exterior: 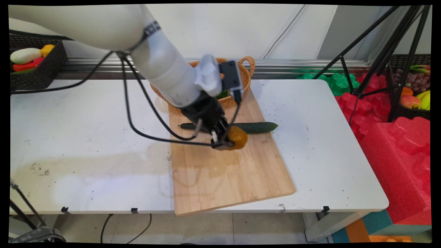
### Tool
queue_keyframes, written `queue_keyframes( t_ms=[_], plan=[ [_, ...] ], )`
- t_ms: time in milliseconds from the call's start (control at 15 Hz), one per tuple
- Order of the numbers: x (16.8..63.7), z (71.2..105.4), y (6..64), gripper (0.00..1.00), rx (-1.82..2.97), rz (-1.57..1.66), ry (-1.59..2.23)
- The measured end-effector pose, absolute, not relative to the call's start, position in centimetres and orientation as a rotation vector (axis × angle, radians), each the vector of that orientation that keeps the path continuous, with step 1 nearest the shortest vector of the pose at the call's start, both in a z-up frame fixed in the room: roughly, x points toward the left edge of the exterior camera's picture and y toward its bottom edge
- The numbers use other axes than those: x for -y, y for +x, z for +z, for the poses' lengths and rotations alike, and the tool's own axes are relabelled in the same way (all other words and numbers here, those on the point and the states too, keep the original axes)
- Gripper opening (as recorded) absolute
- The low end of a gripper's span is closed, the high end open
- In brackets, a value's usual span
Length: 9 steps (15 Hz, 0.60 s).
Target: Place the picked object on the cutting board
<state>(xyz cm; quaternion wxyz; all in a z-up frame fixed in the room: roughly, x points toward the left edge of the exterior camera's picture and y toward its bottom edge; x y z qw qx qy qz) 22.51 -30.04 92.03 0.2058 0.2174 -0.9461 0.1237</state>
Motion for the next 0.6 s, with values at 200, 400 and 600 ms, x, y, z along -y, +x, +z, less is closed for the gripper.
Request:
queue_keyframes(
  t_ms=[200,400,600],
  plan=[
    [30.6,90.5,20.7,0.0,2.666,0.352,0.553],
    [31.6,88.3,19.3,0.0,2.707,0.352,0.512],
    [32.4,86.4,18.5,0.0,2.737,0.344,0.489]
  ],
)
